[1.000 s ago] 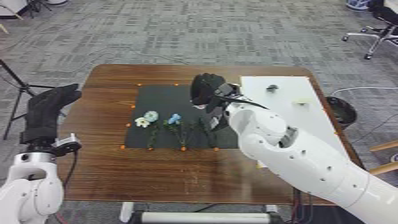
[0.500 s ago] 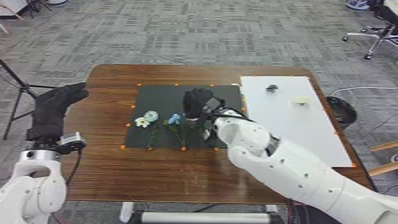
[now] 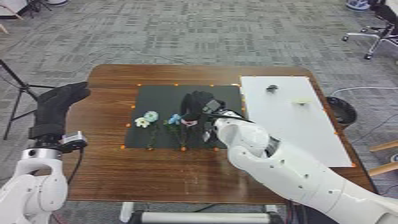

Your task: Arrange flowers

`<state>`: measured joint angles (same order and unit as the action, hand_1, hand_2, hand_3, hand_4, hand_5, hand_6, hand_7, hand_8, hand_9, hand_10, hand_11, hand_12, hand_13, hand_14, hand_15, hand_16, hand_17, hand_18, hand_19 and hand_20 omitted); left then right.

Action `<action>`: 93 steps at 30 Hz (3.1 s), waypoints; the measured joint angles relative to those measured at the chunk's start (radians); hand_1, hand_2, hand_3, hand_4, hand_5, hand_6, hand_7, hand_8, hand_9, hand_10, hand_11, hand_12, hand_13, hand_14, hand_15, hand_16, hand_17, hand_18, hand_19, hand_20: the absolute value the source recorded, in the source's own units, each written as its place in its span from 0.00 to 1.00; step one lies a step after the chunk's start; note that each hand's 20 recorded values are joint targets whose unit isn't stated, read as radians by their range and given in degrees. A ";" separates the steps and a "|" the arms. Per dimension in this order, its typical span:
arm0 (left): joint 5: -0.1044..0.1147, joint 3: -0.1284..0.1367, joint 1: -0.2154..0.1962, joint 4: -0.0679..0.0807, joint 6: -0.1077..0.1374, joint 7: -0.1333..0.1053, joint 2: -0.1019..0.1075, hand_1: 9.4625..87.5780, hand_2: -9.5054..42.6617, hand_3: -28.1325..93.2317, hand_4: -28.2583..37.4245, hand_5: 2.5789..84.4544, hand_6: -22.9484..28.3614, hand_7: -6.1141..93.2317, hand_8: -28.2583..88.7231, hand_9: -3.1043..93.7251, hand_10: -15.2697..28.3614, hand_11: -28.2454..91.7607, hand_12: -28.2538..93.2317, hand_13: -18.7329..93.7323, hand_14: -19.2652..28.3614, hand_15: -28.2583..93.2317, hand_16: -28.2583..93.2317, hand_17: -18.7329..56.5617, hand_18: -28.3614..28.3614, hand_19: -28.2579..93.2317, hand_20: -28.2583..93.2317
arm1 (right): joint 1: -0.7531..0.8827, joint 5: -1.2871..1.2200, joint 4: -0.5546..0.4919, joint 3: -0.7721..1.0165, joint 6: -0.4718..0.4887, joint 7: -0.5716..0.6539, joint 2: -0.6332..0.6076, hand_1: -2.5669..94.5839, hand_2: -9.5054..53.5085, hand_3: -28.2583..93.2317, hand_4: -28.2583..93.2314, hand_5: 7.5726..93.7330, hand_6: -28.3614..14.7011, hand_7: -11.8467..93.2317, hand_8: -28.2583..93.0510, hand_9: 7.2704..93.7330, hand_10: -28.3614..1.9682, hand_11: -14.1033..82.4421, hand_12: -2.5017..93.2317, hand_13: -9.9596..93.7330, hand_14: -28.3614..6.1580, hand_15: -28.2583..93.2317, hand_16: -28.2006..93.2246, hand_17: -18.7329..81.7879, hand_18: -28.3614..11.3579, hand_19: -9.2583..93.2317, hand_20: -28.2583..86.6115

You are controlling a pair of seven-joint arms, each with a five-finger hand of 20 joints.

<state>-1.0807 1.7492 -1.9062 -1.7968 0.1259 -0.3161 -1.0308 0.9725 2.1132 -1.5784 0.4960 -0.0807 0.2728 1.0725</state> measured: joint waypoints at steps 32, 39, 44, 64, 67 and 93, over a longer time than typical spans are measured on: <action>0.000 0.015 -0.028 -0.017 0.005 0.001 -0.002 0.21 0.38 0.81 0.00 0.64 0.50 0.22 0.18 0.59 0.69 0.41 0.35 0.54 0.77 0.40 0.23 0.34 0.71 0.33 0.37 | 0.132 0.210 0.023 0.549 0.363 0.070 -0.318 0.34 0.00 0.82 0.08 0.38 0.57 0.21 0.19 0.37 0.36 0.19 0.22 0.55 0.32 0.53 0.47 0.37 0.13 0.65 0.67; 0.000 0.022 -0.038 -0.021 0.008 0.002 -0.001 0.21 0.38 0.81 0.00 0.64 0.50 0.22 0.18 0.59 0.69 0.41 0.35 0.54 0.77 0.40 0.23 0.34 0.70 0.33 0.37 | 0.213 0.244 0.049 0.602 0.380 0.069 -0.332 0.39 0.00 0.83 0.06 0.43 0.60 0.24 0.18 0.48 0.44 0.23 0.22 0.63 0.39 0.56 0.47 0.41 0.15 0.69 0.68; 0.001 0.022 -0.039 -0.021 0.008 0.002 -0.001 0.21 0.38 0.81 0.00 0.64 0.49 0.22 0.18 0.59 0.69 0.41 0.35 0.54 0.77 0.40 0.23 0.34 0.71 0.33 0.37 | 0.249 0.247 0.068 0.586 0.339 0.070 -0.331 0.47 0.00 0.81 0.06 0.54 0.67 0.28 0.16 0.65 0.52 0.30 0.21 0.72 0.46 0.62 0.48 0.46 0.16 0.74 0.70; 0.001 0.032 -0.044 -0.024 0.011 0.003 -0.002 0.21 0.38 0.81 0.00 0.64 0.50 0.22 0.18 0.58 0.69 0.42 0.35 0.54 0.77 0.40 0.23 0.34 0.71 0.33 0.37 | 0.190 0.105 -0.004 0.342 -0.153 0.101 -0.392 0.64 0.00 0.71 0.09 0.82 0.70 0.32 0.29 0.93 0.58 0.25 0.35 0.82 0.55 0.67 0.53 0.53 0.15 0.81 0.75; 0.002 0.041 -0.050 -0.027 0.012 0.004 -0.002 0.21 0.39 0.80 0.00 0.64 0.50 0.22 0.17 0.58 0.69 0.42 0.35 0.54 0.77 0.40 0.23 0.34 0.70 0.33 0.37 | 0.128 0.085 -0.068 0.292 -0.127 0.101 -0.382 0.64 0.00 0.71 0.09 0.82 0.70 0.32 0.29 0.93 0.58 0.25 0.35 0.82 0.55 0.67 0.53 0.53 0.15 0.81 0.75; 0.002 0.021 -0.035 -0.017 0.011 0.003 -0.012 0.21 0.39 0.80 0.00 0.63 0.50 0.22 0.17 0.57 0.69 0.42 0.34 0.53 0.76 0.40 0.23 0.33 0.72 0.34 0.38 | 0.071 0.094 -0.047 0.101 0.047 -0.023 -0.103 0.63 0.00 0.71 0.10 0.79 0.71 0.34 0.30 0.91 0.61 0.24 0.36 0.80 0.55 0.67 0.53 0.52 0.17 0.81 0.75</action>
<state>-1.0791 1.7706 -1.9409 -1.8138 0.1364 -0.3128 -1.0432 1.0436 2.2077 -1.6250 0.5968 -0.0339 0.2494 0.9697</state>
